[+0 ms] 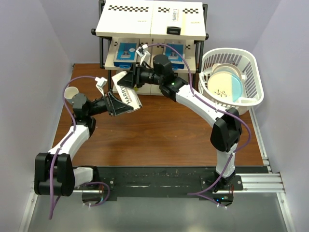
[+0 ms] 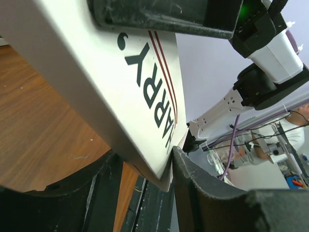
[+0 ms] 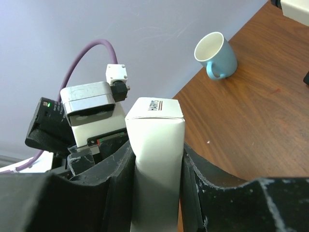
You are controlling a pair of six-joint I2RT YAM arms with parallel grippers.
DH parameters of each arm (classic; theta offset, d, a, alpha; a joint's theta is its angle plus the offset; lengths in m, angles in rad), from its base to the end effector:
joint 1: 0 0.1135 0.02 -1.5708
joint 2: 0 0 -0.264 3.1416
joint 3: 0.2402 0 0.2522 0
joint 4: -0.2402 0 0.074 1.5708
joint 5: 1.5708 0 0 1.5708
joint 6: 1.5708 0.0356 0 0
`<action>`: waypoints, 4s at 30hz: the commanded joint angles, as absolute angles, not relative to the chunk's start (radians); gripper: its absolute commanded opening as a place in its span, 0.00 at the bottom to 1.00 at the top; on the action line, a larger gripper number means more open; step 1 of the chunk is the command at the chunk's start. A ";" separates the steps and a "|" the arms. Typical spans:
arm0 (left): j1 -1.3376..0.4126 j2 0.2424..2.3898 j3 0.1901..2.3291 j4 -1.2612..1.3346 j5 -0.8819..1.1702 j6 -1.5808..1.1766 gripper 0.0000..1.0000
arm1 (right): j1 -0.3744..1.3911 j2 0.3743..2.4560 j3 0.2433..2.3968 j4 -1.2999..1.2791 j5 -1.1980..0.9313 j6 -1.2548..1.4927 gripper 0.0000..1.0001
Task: Place and organize the shaving razors onto the shelf
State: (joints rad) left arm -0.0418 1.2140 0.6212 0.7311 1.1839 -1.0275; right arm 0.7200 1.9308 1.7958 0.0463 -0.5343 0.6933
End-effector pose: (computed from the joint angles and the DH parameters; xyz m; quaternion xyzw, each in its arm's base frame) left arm 0.2495 -0.0434 0.2858 0.1130 0.6791 -0.6342 0.3519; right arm 0.3399 0.3222 0.3778 -0.1877 0.7091 0.5709 0.3687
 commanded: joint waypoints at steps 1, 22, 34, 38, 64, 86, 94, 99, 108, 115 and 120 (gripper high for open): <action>-0.046 1.254 0.718 0.768 1.276 -1.047 0.45 | 0.730 1.917 1.842 0.060 -0.511 0.646 0.40; -0.046 1.304 0.589 0.299 1.287 -0.802 0.26 | 0.653 1.683 1.603 -0.110 -0.466 0.430 0.75; -0.006 1.414 0.483 0.003 1.163 -0.651 0.34 | 0.627 1.614 1.502 -0.129 -0.474 0.400 0.75; 0.054 1.488 0.502 -0.161 1.033 -0.545 0.46 | 0.617 1.609 1.496 -0.129 -0.477 0.400 0.75; 0.043 1.261 0.863 -0.661 0.431 -0.134 1.00 | 0.586 1.594 1.459 -0.170 -0.502 0.357 0.78; -0.205 1.453 1.026 -0.825 0.244 0.281 0.95 | 0.578 1.552 1.401 -0.179 -0.499 0.321 0.81; -0.265 1.525 1.026 -0.796 0.230 0.206 0.95 | 0.552 1.555 1.410 -0.183 -0.497 0.301 0.81; -0.281 1.581 1.026 -0.782 0.215 0.158 1.00 | 0.526 1.557 1.404 -0.173 -0.506 0.310 0.82; -0.301 1.629 0.985 -0.718 0.167 0.080 0.74 | 0.509 1.591 1.420 -0.158 -0.512 0.314 0.82; -0.302 1.577 0.969 -0.710 0.172 0.090 0.48 | 0.506 1.614 1.445 -0.172 -0.506 0.288 0.81; -0.302 1.439 1.050 -0.767 0.161 0.162 0.45 | 0.499 1.592 1.462 -0.209 -0.492 0.249 0.81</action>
